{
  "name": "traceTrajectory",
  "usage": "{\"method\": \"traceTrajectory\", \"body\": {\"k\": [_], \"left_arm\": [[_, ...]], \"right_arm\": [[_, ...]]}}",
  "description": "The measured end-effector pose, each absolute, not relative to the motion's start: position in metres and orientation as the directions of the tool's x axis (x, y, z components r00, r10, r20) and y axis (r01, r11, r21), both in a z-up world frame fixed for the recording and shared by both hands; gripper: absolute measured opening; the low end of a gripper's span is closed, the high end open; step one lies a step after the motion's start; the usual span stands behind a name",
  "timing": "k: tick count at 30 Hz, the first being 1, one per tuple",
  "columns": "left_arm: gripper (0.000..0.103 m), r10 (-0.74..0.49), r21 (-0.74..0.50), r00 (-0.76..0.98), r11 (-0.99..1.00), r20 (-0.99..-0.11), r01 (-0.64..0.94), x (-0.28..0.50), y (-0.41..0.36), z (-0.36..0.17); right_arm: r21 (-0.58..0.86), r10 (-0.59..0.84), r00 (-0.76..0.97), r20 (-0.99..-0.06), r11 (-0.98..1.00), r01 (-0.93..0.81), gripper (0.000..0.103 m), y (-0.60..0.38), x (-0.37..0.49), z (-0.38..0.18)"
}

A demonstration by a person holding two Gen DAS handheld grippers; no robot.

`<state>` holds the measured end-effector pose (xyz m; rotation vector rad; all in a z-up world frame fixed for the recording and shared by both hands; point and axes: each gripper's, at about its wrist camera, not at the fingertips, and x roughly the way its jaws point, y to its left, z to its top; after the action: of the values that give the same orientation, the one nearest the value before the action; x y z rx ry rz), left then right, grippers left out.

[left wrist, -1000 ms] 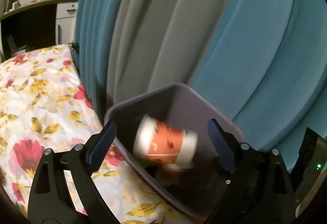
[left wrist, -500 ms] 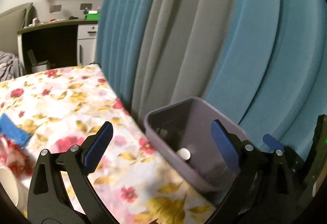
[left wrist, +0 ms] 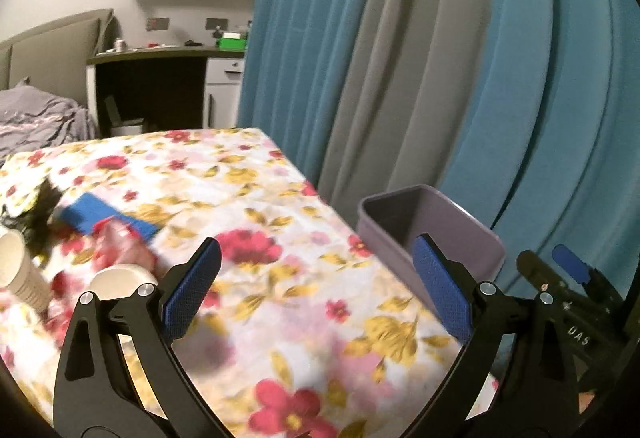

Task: Collect trash
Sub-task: 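Move both open tools back toward the remaining cups and bags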

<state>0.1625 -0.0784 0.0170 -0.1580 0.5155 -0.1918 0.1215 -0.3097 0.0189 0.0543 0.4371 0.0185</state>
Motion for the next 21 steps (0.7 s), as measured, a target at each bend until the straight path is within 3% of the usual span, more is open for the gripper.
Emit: {"method": "traceTrajectory", "body": {"k": [9,21], "left_arm": [[0.095,-0.121,-0.166,0.867,0.985,-0.483,0.046,0.103,-0.010,0.008],[0.095,0.064,-0.126,0.875,0.982,-0.480,-0.141,0.042,0.089,-0.010]], "right_arm": [[0.086,0.134,0.906,-0.402,0.990,-0.108,0.088,-0.255,0.091,0.017],[0.063,0.312,0.833,-0.456,0.946,-0.319,0.088,-0.136,0.076,-0.006]]}}
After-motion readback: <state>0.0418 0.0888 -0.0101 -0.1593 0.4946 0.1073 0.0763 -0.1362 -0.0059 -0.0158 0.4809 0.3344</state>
